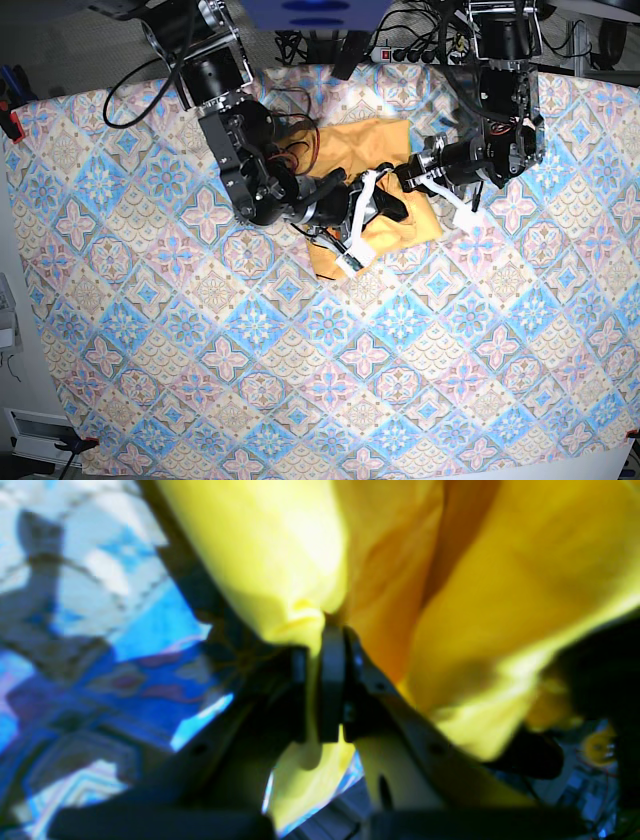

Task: Fold the T-shirt properly
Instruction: 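Lift and fold the right gripper's half over toward the left gripper, then press and tuck the folded bundle with both grippers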

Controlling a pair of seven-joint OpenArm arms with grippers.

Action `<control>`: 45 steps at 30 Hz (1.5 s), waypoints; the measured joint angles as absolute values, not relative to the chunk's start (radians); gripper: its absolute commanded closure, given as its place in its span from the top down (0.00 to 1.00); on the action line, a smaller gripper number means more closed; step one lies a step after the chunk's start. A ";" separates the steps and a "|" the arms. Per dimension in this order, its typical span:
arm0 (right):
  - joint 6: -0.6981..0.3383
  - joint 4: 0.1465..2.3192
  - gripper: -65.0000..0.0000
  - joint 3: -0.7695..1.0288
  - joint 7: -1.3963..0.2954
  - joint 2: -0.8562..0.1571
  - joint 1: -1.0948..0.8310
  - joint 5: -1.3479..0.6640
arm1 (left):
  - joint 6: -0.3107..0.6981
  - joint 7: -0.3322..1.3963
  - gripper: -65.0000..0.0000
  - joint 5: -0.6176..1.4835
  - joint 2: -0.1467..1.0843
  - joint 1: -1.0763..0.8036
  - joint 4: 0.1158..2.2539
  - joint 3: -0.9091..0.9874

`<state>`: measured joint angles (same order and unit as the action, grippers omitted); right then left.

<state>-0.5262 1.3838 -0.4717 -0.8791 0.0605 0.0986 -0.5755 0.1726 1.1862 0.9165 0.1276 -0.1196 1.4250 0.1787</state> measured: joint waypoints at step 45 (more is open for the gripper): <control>-0.523 1.507 0.10 -0.392 -0.813 -0.099 -0.050 -0.528 | 0.173 1.189 0.00 0.916 0.144 -0.119 1.425 0.179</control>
<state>-0.5232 1.5074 -0.3916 -0.8127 -0.0994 -0.0498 -0.5278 0.1730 1.1889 0.9157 0.1436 -0.1192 1.4250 0.1787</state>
